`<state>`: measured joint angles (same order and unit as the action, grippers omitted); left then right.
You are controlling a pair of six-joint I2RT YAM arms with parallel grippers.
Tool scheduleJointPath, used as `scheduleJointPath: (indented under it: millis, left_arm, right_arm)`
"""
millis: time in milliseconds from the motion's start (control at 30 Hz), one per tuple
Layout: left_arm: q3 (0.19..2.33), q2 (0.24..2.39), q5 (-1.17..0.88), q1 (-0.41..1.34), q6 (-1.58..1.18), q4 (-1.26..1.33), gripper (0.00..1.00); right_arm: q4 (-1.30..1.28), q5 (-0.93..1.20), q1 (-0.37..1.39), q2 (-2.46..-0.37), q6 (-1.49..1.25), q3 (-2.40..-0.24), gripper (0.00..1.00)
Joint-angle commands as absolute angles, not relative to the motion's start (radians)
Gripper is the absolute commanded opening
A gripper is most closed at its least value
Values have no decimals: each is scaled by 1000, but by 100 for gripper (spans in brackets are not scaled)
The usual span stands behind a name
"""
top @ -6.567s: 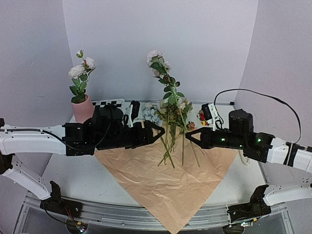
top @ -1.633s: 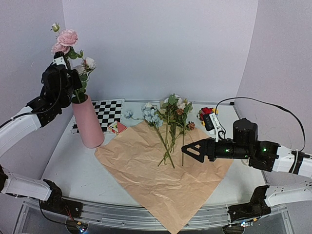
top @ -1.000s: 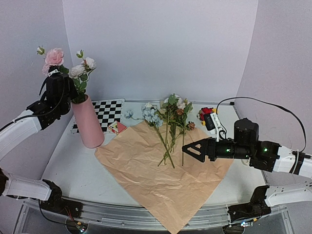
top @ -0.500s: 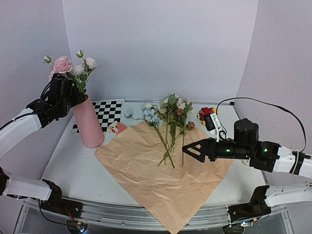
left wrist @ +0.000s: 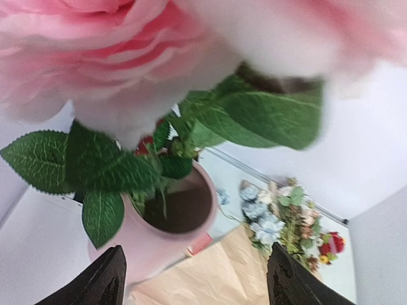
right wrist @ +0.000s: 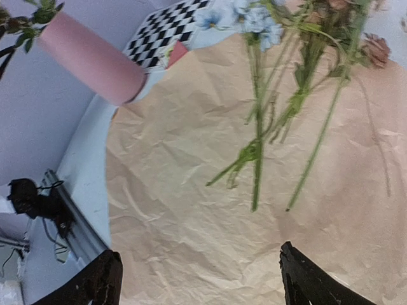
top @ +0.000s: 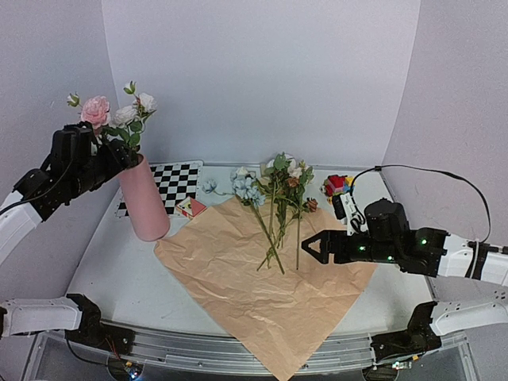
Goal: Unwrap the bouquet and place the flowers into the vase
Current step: Insert the fake flower into the vase.
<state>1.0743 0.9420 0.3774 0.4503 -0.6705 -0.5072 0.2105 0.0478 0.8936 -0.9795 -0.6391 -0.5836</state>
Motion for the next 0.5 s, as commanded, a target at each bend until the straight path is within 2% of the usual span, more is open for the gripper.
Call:
scheduleJointPath:
  millis: [0,467]
  left_arm:
    - [1041,838,239,445,-723,-570,78]
    - [804,715,-162,445,-897,-595,81]
  right_arm:
    - [110,-144,897,-1011,-673,-635,85]
    - [39,-265,856,-1209,-696,-776,60]
